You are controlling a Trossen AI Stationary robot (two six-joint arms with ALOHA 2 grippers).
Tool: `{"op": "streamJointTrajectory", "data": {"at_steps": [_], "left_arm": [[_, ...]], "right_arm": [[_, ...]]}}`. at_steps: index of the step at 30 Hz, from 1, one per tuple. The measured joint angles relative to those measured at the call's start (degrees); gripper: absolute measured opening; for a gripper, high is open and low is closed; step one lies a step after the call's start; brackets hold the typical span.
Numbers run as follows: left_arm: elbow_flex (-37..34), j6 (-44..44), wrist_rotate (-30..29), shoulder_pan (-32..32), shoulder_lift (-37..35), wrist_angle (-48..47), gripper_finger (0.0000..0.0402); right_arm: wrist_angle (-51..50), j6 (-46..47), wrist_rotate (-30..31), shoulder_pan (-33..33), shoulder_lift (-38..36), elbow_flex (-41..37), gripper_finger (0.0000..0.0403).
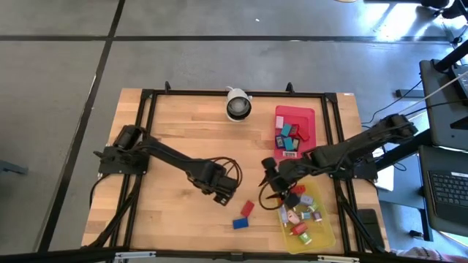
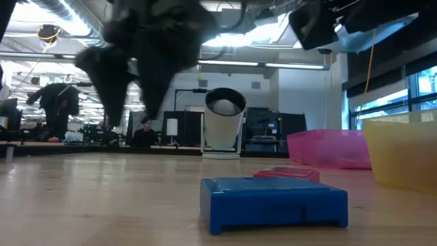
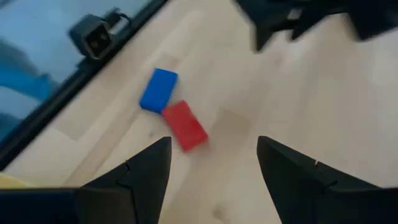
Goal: Pick & Place Office items
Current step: Put the red digital timer into the pink bin
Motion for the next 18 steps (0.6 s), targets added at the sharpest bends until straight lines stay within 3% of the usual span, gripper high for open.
{"op": "streamJointTrajectory", "data": {"at_steps": [7,18], "left_arm": [[0.04,-1.82,-2.05,-0.92,-3.82,-7.49,0.029],[0.05,-6.0,-6.52,-1.2,-7.96,-9.46,0.029]], "right_arm": [[4.55,-4.06,-15.21,-2.45,8.4,0.04,0.0239],[12.68,-14.63,-24.18,-0.76,18.06,0.04,0.0239]]}}
